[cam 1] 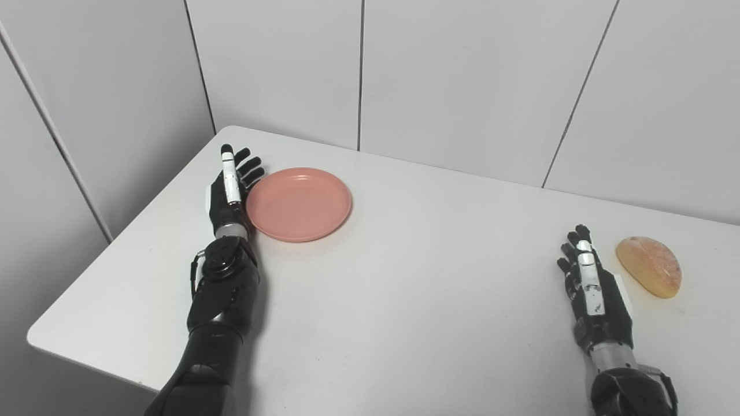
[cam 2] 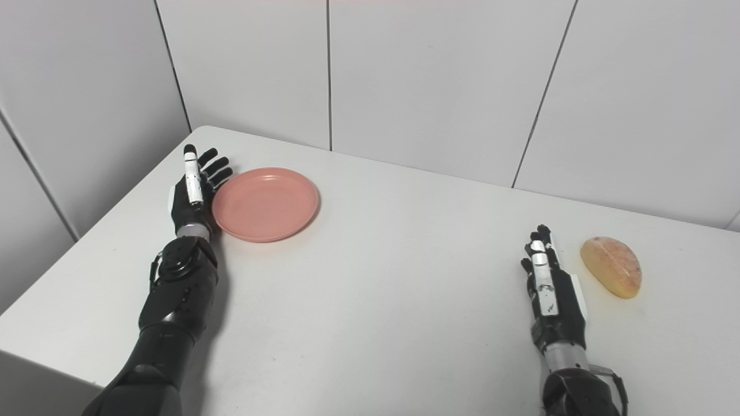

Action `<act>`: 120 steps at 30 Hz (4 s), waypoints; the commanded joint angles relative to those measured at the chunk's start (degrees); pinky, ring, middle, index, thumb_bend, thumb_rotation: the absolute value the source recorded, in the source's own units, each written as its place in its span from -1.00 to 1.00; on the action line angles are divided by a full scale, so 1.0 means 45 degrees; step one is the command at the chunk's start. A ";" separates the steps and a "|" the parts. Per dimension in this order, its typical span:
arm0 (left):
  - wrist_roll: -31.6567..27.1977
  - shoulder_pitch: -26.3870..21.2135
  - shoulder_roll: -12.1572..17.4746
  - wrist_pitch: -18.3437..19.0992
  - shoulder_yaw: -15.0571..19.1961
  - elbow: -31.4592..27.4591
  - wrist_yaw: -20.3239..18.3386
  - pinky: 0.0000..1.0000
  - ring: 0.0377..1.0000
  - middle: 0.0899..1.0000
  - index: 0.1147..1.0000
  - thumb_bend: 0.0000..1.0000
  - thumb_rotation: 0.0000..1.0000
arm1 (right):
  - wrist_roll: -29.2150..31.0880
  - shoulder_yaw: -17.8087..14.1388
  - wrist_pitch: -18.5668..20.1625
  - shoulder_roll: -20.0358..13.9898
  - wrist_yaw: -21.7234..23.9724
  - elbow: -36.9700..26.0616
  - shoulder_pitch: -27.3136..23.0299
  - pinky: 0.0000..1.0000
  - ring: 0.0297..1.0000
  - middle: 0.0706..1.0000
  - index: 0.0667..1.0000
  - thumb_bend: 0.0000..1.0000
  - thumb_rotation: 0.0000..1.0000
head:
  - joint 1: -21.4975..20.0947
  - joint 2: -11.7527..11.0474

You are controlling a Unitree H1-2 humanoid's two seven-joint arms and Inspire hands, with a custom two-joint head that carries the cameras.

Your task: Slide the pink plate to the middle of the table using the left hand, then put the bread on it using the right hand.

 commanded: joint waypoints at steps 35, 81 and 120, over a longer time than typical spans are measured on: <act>0.1648 0.0351 -0.2540 0.0753 -0.3401 -0.0692 -0.1786 0.62 0.60 0.55 0.52 0.15 1.00 | -0.0139 -0.0223 0.0156 0.0159 -0.0595 -0.0410 -0.0413 1.00 1.00 1.00 1.00 0.34 0.73 | -0.1177 0.0355; 0.1132 0.2514 -0.3807 0.2101 -0.4076 -0.3715 -0.3673 0.96 0.81 0.73 0.69 0.18 1.00 | -0.0889 0.0507 -0.0410 0.1040 -0.1103 -0.0511 -0.0677 1.00 1.00 1.00 1.00 0.42 0.76 | -0.5522 0.0960; 0.2938 0.1331 -0.2889 -0.4036 -0.4151 -0.0272 -0.3030 1.00 0.95 0.89 0.85 -0.04 1.00 | -0.4885 0.0566 -0.2247 -0.0634 -0.3969 -0.0396 -0.1610 1.00 1.00 1.00 1.00 0.19 0.62 | -0.5770 0.0936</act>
